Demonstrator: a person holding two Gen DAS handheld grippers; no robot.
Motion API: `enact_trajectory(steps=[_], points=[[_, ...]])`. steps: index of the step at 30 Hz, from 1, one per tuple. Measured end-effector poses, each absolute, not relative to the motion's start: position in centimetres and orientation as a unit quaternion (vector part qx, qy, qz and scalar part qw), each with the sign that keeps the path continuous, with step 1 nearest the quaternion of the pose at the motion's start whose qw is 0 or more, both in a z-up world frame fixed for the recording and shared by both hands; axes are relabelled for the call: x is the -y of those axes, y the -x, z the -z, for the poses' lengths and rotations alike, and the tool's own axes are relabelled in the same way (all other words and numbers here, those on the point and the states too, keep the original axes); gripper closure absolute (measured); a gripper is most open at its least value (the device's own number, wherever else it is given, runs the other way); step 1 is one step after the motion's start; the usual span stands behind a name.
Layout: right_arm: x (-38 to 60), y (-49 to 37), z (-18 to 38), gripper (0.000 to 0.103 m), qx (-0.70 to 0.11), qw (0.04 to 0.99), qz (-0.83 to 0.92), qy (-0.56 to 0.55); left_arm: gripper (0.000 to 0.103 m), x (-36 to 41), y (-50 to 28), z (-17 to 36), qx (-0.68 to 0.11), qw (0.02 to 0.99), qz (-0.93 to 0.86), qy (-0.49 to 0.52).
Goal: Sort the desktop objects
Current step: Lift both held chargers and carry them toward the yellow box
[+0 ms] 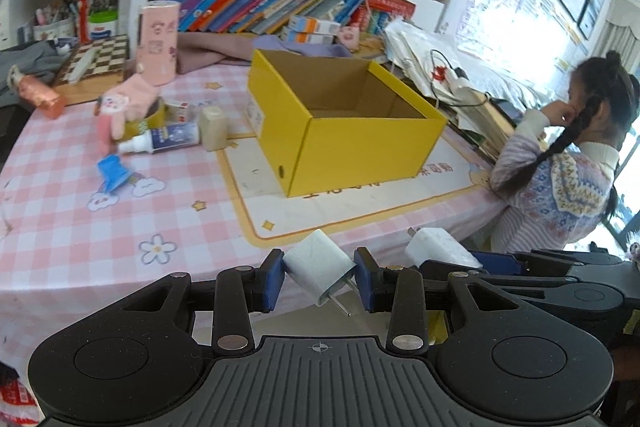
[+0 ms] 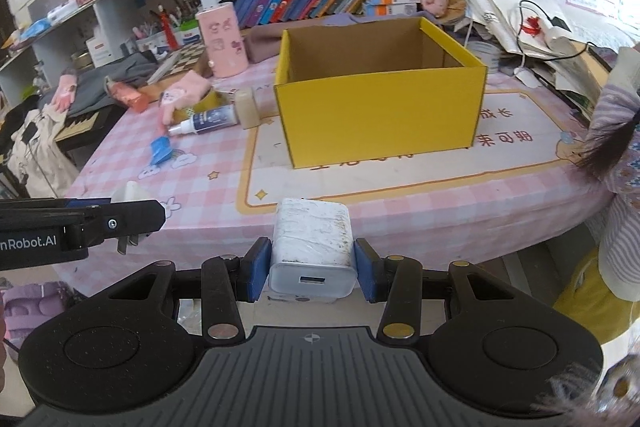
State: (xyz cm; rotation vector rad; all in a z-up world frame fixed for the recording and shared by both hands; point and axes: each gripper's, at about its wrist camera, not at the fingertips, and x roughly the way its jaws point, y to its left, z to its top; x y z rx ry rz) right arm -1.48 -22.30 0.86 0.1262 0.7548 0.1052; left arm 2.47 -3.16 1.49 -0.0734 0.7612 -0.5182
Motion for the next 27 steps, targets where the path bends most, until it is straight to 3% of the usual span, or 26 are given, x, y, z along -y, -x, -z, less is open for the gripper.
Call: enact_trajectory(steps=[27], points=[[27.9, -2.1, -0.5, 0.061, -0.368, 0.925, -0.037, -0.092, 0.066, 9.8, -5.5, -2.1, -0.357, 0.893, 0.275, -0.017]])
